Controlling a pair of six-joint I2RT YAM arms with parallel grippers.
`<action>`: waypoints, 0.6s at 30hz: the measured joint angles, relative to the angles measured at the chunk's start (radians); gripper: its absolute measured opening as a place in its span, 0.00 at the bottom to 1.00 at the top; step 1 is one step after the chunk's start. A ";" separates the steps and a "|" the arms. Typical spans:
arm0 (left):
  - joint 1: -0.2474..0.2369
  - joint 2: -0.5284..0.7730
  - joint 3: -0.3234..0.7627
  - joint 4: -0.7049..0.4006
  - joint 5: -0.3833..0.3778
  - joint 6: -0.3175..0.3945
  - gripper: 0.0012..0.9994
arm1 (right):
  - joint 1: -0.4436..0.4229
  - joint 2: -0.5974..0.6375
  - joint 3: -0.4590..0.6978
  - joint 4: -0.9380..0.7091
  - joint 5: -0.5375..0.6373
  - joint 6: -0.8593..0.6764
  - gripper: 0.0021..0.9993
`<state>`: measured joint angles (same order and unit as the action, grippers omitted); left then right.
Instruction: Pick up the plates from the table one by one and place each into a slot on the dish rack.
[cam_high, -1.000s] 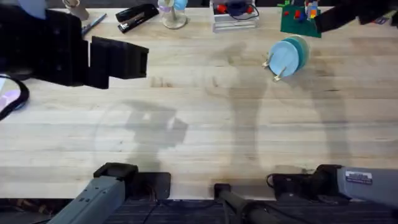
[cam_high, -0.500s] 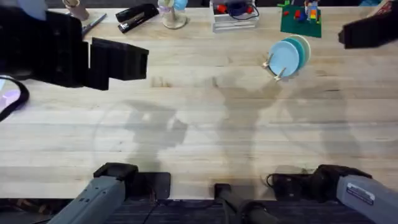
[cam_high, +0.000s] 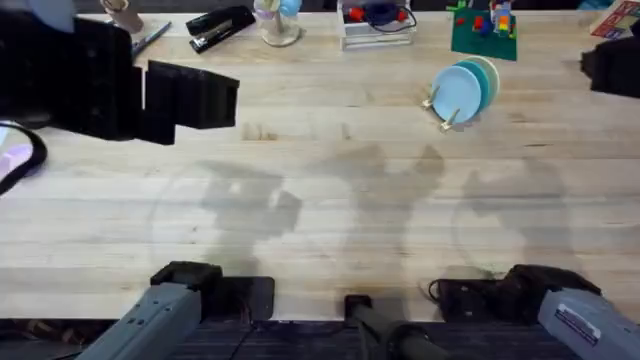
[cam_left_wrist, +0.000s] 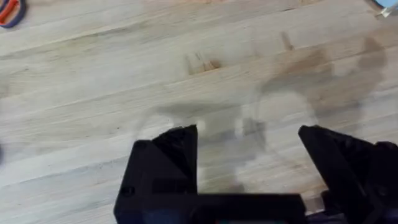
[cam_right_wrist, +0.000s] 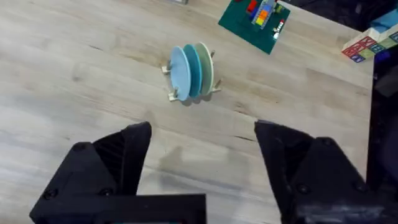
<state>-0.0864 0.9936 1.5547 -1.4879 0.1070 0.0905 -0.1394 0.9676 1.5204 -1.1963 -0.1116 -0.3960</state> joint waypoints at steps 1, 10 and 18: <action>0.000 0.000 0.000 0.000 0.000 0.000 0.99 | 0.000 -0.001 0.000 -0.001 0.000 0.000 1.00; 0.000 0.000 0.000 -0.035 0.000 0.000 0.99 | 0.000 -0.001 0.000 -0.002 0.000 0.000 1.00; 0.000 0.000 0.000 -0.042 0.000 0.000 0.99 | 0.000 -0.001 0.000 -0.002 0.000 0.000 1.00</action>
<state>-0.0864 0.9936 1.5547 -1.5303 0.1066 0.0902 -0.1394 0.9668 1.5204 -1.1980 -0.1116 -0.3958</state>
